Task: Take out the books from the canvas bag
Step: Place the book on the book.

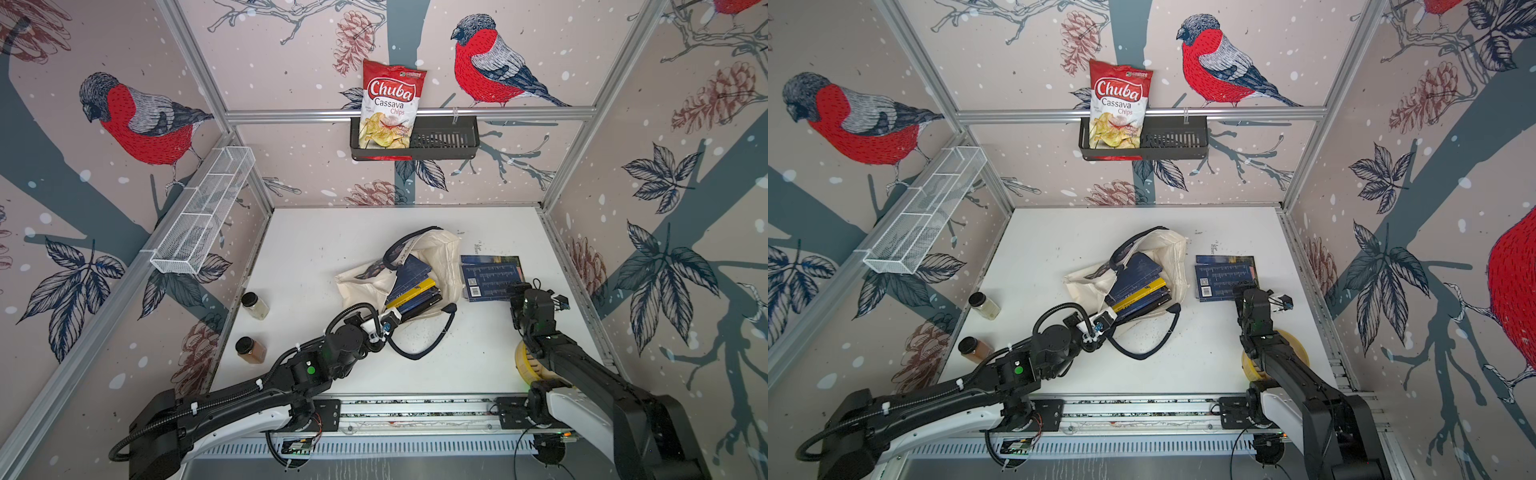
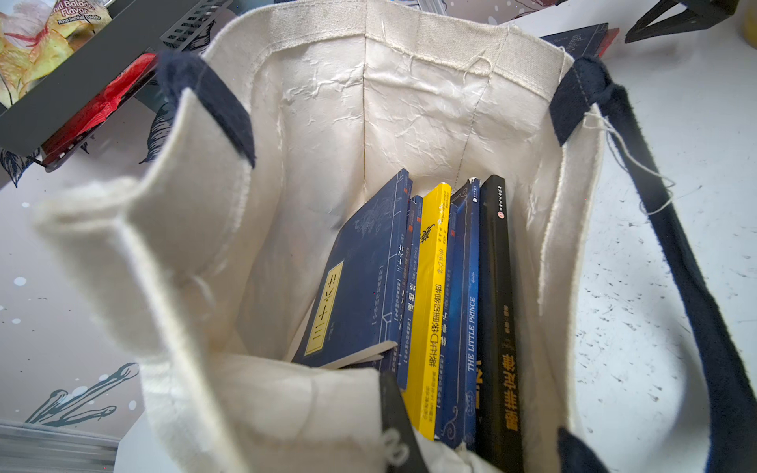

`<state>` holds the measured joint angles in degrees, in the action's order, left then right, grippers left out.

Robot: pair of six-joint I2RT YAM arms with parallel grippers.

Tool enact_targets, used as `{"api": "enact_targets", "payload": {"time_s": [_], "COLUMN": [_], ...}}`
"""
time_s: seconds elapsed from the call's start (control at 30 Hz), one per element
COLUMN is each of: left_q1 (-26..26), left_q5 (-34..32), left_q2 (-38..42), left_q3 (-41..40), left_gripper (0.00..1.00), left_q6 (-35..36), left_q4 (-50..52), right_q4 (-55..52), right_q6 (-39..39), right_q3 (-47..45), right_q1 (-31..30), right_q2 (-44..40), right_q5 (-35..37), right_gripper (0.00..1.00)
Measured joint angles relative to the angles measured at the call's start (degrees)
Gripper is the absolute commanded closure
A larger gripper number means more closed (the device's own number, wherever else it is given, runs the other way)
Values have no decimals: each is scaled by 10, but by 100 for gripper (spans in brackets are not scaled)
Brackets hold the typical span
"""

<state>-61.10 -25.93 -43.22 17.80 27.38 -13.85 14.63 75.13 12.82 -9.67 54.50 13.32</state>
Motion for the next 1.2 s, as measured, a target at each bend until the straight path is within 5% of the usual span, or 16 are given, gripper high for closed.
{"api": "enact_targets", "payload": {"time_s": [0.3, 0.7, 1.2], "left_q1": [0, 0, 0], "left_q5": [2, 56, 57], "left_q2": [-20, -14, 27], "left_q3": [18, 6, -23], "left_gripper": [100, 100, 100], "left_q6": [16, 53, 70], "left_q4": [5, -1, -6], "right_q4": [-98, -112, -49], "right_q6": [-64, -163, -179], "right_q3": [69, 207, 217], "right_q1": [-24, -316, -497], "right_q2": [-107, -70, 44], "right_q5": [24, 137, 198], "right_gripper": [0, 0, 8]}}
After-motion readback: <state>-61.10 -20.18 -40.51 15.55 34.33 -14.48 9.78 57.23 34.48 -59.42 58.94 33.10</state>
